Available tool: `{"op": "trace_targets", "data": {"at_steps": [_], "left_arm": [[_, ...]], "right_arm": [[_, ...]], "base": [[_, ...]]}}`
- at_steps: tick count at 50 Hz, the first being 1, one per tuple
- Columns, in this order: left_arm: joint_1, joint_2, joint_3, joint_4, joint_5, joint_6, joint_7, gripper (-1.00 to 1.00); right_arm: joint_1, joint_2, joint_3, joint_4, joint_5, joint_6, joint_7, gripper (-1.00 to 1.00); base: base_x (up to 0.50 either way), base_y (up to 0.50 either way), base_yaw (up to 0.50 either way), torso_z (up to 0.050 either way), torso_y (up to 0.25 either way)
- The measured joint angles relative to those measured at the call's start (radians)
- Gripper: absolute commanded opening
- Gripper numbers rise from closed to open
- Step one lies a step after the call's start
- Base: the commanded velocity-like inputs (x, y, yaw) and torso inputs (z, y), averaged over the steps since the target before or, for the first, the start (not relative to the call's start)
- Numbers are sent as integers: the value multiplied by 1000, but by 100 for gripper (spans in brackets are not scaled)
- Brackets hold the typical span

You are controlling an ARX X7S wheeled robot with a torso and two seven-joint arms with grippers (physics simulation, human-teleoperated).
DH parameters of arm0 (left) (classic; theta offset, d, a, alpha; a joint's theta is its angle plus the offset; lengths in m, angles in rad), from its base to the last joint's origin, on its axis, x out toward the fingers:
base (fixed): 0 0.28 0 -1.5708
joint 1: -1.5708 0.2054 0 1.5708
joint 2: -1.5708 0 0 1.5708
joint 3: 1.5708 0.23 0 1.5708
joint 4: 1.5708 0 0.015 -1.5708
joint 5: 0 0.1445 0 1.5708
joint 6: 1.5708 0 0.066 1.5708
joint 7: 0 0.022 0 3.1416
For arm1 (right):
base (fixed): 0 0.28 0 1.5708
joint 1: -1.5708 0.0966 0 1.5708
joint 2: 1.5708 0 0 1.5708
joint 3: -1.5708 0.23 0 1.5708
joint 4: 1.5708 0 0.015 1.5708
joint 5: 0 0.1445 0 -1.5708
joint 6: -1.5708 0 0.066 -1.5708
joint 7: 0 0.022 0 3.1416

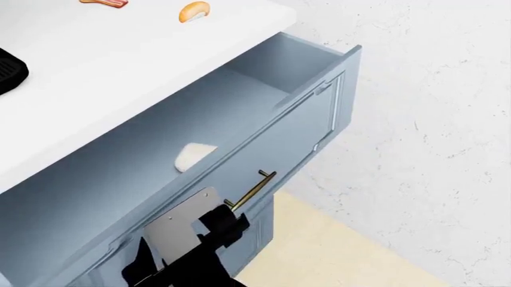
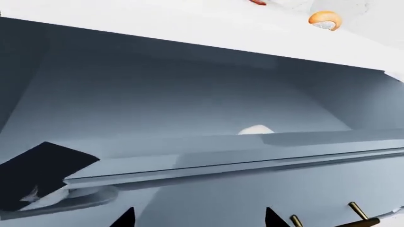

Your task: Close the right drawer.

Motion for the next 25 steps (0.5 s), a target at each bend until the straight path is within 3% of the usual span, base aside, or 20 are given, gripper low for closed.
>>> {"op": "trace_targets", "data": {"at_steps": [10, 25], "left_arm": [[-12, 5, 16, 1, 5, -6, -4, 100], [-58, 21, 61, 15, 12, -36, -10, 100]], "right_arm": [[-12, 91, 49, -69, 20, -30, 52, 100], [-55, 348, 152, -254, 87, -91, 188, 100]], "base": [[0, 0, 0, 0, 0], [0, 0, 0, 0, 0]]}}
